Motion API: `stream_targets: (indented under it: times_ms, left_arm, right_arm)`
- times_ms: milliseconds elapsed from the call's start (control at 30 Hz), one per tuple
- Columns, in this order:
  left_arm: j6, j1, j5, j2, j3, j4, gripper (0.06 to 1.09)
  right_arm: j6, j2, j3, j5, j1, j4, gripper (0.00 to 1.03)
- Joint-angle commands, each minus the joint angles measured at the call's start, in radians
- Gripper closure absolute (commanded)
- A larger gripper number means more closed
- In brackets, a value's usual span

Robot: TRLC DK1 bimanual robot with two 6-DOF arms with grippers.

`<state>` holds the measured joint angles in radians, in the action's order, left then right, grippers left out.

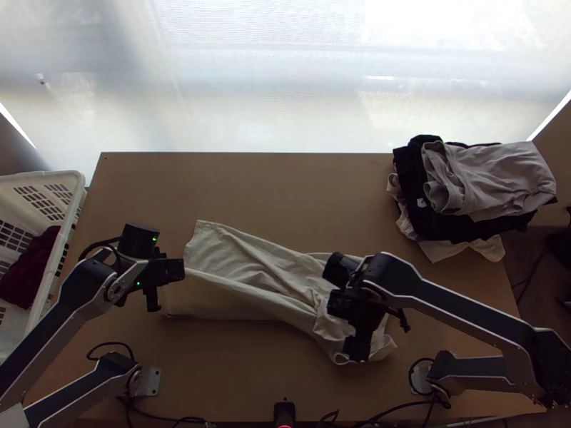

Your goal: Fold the t-shirt

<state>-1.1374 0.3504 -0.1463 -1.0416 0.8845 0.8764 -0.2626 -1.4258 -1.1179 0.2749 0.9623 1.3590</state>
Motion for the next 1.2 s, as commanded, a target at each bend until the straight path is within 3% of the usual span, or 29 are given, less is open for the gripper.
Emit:
stream_targets:
  times_ms: [0,233,367,767,1167]
  left_arm:
    - [-0.051,-0.111,0.008,-0.037,0.083,-0.013,1.05]
    - [-0.061,-0.235,0.017,-0.063,0.163,0.001,1.05]
    - [-0.071,-0.321,0.019,-0.201,0.205,-0.050,1.05]
    - [0.096,-0.321,0.017,-0.614,0.550,-0.079,1.05]
    - [0.200,-0.278,0.010,-0.650,0.648,-0.045,1.05]
  right_arm:
    - [-0.036,-0.105,-0.022,0.007,0.058,-0.058,0.15]
    - [-0.024,-0.128,-0.014,0.007,0.009,-0.130,0.15]
    - [-0.035,-0.119,0.001,0.007,0.004,-0.132,0.15]
    - [-0.055,-0.157,-0.002,0.009,0.007,-0.149,0.16]
    - [-0.030,-0.260,-0.020,0.024,0.053,-0.247,0.16]
